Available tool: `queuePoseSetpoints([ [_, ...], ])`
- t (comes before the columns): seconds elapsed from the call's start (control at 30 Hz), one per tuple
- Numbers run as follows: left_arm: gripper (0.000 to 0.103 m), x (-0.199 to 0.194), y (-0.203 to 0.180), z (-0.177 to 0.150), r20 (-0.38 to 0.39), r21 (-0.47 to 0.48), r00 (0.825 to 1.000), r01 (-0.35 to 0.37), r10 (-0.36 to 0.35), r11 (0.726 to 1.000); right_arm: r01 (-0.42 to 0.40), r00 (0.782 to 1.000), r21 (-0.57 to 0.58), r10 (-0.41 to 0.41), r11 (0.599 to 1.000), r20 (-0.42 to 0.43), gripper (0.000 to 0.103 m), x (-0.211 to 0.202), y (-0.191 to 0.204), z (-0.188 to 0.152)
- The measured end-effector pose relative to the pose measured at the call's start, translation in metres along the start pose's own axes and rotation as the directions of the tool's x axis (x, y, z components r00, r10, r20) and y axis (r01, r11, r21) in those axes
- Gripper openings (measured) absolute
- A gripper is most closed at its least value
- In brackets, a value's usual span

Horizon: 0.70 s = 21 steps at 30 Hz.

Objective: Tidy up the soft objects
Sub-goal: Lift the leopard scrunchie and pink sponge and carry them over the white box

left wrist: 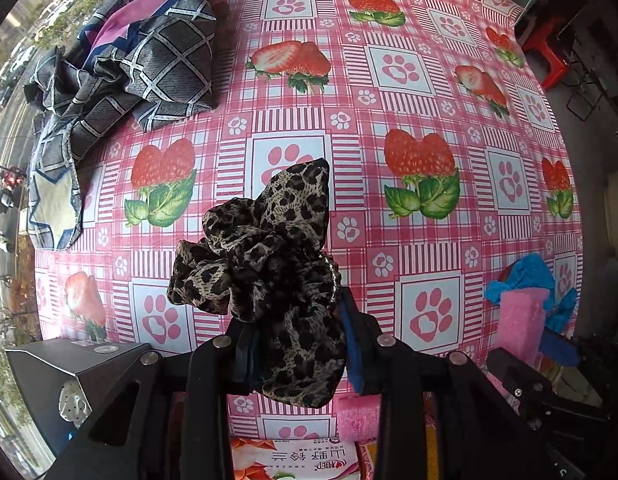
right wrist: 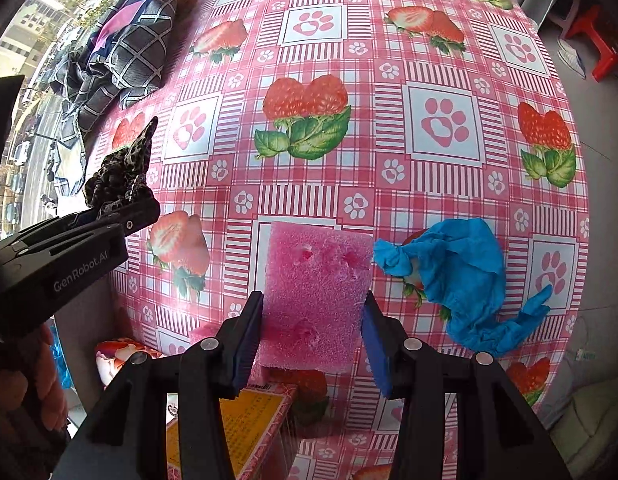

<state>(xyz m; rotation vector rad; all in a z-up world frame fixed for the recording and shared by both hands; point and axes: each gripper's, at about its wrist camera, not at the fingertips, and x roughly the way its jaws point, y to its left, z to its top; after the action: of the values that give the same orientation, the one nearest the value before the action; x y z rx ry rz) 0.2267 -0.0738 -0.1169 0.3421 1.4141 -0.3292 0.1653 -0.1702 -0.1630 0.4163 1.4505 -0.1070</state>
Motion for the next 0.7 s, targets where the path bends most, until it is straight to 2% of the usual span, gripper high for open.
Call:
queuePoseSetpoints([
  [0.07, 0.036, -0.007, 0.002, -0.007, 0.007, 0.005, 1.000, 0.002, -0.002, 1.000, -0.002, 1.000, 0.022, 0.002, 1.000, 0.005, 0.048, -0.006, -0.005, -0.004],
  [0.1, 0.036, -0.003, 0.016, -0.013, 0.009, 0.006, 1.000, 0.007, -0.007, 1.000, -0.004, 1.000, 0.033, 0.004, 0.999, 0.009, 0.049, -0.008, -0.007, -0.009],
  [0.4, 0.036, -0.009, 0.026, -0.036, 0.029, 0.020, 0.999, 0.014, -0.015, 1.000, -0.011, 0.999, 0.088, 0.008, 0.996, 0.043, 0.048, -0.039, -0.025, -0.040],
  [0.7, 0.036, -0.033, 0.034, -0.080, 0.021, 0.053, 0.999, 0.028, -0.029, 0.998, -0.022, 0.998, 0.097, 0.016, 0.995, 0.066, 0.049, -0.063, -0.020, -0.062],
])
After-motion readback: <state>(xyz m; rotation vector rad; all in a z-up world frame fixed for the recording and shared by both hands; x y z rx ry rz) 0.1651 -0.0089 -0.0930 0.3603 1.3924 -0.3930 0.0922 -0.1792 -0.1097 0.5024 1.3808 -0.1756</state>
